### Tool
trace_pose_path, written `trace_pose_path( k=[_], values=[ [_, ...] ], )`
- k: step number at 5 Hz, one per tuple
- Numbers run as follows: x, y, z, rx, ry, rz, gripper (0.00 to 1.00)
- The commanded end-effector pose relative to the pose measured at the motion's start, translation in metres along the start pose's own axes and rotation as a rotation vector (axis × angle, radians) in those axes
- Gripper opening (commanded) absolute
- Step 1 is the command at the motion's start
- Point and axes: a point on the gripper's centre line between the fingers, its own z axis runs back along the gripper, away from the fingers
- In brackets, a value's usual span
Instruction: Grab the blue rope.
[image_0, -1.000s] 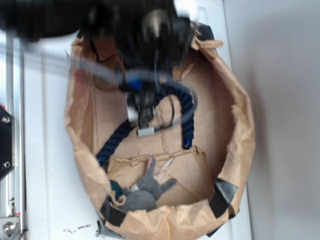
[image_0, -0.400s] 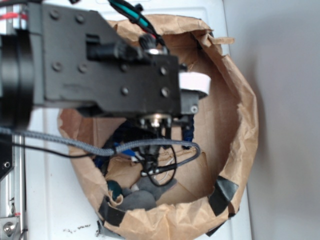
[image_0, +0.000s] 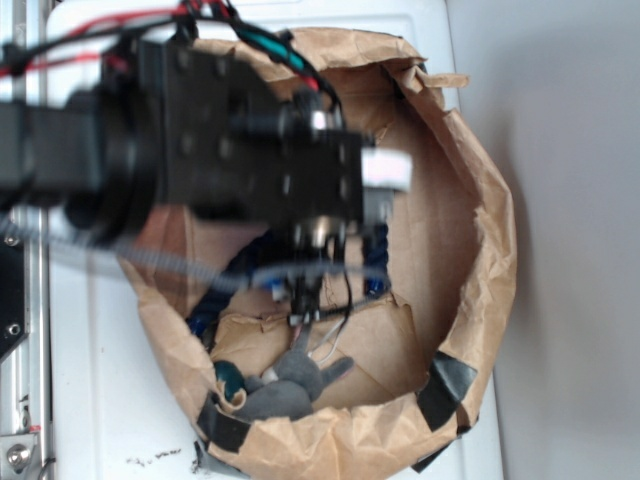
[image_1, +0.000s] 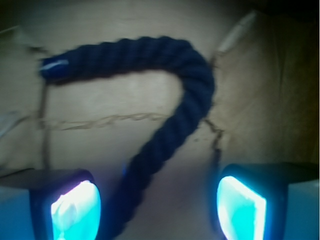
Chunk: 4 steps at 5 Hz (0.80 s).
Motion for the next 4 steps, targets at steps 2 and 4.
trace_pose_path(
  k=[2, 4],
  values=[
    [0.013, 0.042, -0.029, -0.040, -0.113, -0.016, 1.00],
    [0.020, 0.047, -0.047, -0.043, -0.094, 0.001, 0.00]
  ],
)
